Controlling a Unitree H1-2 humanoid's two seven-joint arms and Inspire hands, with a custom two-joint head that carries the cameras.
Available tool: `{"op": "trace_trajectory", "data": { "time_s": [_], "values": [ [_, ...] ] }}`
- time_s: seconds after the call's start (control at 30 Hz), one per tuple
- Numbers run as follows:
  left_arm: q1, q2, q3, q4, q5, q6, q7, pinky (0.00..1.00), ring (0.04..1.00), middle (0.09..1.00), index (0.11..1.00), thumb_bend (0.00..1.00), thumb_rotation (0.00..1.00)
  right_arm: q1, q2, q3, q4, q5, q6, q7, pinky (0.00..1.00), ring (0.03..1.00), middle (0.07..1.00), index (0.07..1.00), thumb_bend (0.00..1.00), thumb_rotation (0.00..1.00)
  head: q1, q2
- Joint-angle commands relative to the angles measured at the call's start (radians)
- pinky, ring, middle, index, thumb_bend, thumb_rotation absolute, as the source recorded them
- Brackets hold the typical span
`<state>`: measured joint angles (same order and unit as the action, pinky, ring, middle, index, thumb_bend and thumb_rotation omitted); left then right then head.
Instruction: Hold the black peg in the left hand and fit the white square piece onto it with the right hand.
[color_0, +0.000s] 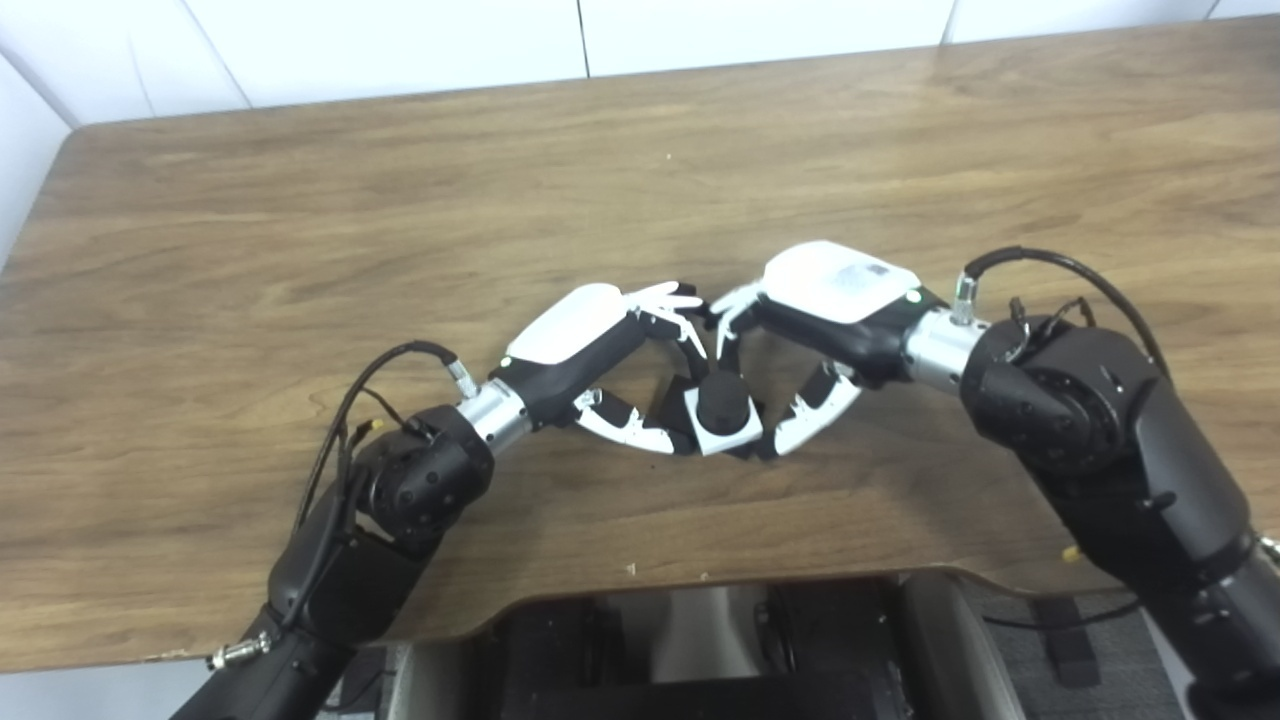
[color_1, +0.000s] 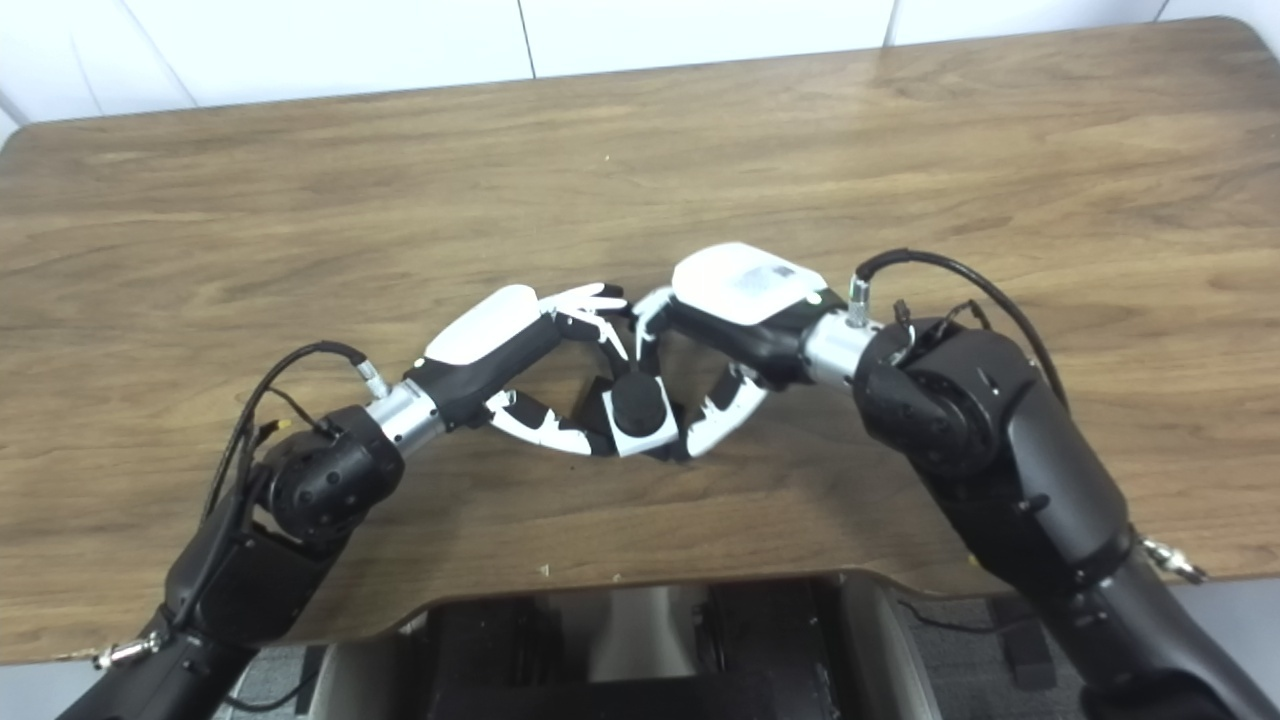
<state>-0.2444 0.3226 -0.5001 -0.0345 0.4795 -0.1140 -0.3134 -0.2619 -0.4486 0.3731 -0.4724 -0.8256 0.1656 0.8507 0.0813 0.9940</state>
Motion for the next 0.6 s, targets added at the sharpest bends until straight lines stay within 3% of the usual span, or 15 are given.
{"op": "trace_trajectory", "data": {
  "time_s": [0.0, 0.4, 0.57],
  "values": [
    [0.05, 0.037, -0.041, 0.062, 0.067, 0.083, -0.085, 0.88, 0.953, 0.875, 0.493, 0.52, 0.08, -0.034, -0.006, -0.013, -0.003, -0.015, 0.008, -0.004, 0.75, 0.892, 0.972, 0.97, 0.98, 0.37, 0.0, 0.0],
    [0.05, 0.035, -0.044, 0.071, 0.066, 0.069, -0.078, 0.9, 0.954, 0.873, 0.492, 0.52, 0.08, -0.05, -0.021, -0.029, -0.014, -0.013, 0.01, 0.02, 0.77, 0.892, 0.955, 0.947, 0.98, 0.37, 0.0, -0.002],
    [0.052, 0.036, -0.043, 0.073, 0.064, 0.066, -0.076, 0.89, 0.951, 0.871, 0.493, 0.52, 0.08, -0.085, -0.036, -0.057, -0.021, -0.013, 0.02, 0.029, 0.74, 0.885, 0.926, 0.901, 0.86, 0.24, -0.001, -0.004]
  ]
}}
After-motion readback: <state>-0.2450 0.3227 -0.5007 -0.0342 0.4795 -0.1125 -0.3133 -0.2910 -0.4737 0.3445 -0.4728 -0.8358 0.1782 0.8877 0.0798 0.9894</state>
